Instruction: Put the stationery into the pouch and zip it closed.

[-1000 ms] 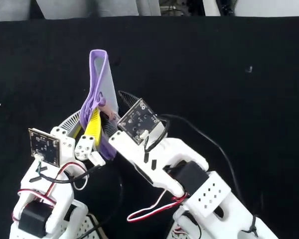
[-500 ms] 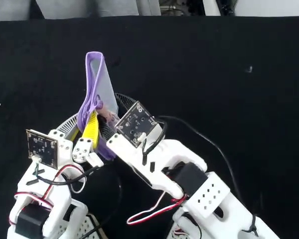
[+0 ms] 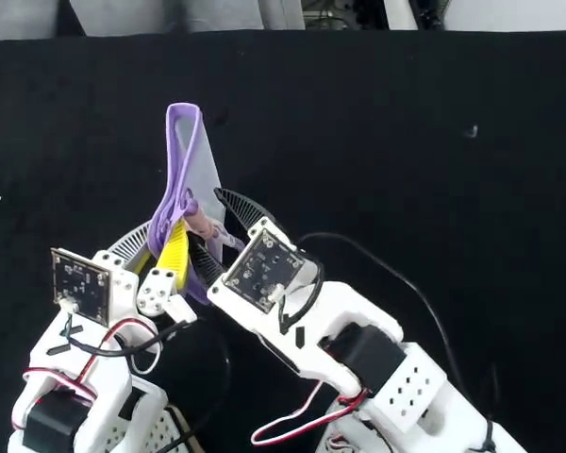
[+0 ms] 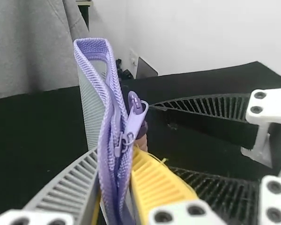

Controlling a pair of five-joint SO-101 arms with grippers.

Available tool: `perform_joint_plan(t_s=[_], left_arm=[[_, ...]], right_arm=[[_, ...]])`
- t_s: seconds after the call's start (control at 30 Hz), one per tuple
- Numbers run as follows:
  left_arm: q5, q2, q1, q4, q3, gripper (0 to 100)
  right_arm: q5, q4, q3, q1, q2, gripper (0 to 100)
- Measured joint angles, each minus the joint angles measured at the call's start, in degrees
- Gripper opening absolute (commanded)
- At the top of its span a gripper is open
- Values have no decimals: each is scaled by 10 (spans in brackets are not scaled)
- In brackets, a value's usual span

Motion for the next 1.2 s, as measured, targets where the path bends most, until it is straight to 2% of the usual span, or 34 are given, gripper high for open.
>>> perform_joint_plan(t_s=[0.1, 0.3, 0.6, 0.87, 1.2], left_arm=[[-19, 0, 0, 6, -1, 28], [-28, 0, 3, 20, -8, 28], [-26, -1, 6, 25, -15, 28], [-25, -1, 6, 26, -15, 28], [-25, 0, 9, 2, 0, 29]], right_arm=[[0, 0, 0, 0, 7, 201], [-2, -1, -1, -11, 45, 64], [-1, -1, -1, -15, 47, 10], [23, 30, -17, -11, 47, 12], [27, 138, -134, 60, 47, 12]])
